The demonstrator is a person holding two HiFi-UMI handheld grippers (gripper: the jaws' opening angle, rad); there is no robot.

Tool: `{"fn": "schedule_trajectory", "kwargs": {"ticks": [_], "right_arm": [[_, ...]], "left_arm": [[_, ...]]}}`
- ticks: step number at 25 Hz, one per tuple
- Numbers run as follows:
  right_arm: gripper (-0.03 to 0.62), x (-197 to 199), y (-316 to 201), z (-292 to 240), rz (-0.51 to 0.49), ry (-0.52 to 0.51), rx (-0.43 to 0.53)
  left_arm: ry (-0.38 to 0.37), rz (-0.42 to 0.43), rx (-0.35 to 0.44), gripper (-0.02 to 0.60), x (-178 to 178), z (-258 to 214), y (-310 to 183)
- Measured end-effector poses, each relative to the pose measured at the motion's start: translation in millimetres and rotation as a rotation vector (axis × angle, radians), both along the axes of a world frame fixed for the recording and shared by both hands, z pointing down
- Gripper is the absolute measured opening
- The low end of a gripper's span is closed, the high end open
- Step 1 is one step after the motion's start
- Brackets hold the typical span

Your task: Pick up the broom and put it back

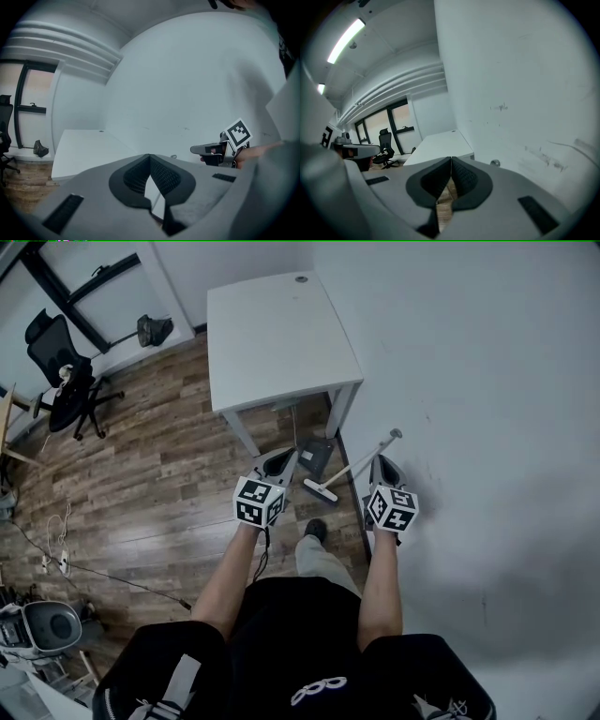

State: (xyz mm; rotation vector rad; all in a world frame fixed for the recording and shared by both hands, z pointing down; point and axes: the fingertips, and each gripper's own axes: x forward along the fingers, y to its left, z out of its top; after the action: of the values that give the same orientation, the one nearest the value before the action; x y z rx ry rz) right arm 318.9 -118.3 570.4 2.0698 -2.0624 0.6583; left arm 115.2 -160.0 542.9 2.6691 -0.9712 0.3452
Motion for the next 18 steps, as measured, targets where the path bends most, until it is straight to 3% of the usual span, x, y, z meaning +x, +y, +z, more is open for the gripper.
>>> {"fn": "schedule_trajectory", "kwargs": {"ticks": [16,18], "right_arm": [[0.036,40,-26,73,0.024,0.067,-0.099],[0.181,45,-31,86,0.022,0.048,-0.121]], "left_arm": [[0.024,0.098,-0.068,0.011,54,53,-18],[0.019,0.101,-0.073,0.011,57,60,-20]]}}
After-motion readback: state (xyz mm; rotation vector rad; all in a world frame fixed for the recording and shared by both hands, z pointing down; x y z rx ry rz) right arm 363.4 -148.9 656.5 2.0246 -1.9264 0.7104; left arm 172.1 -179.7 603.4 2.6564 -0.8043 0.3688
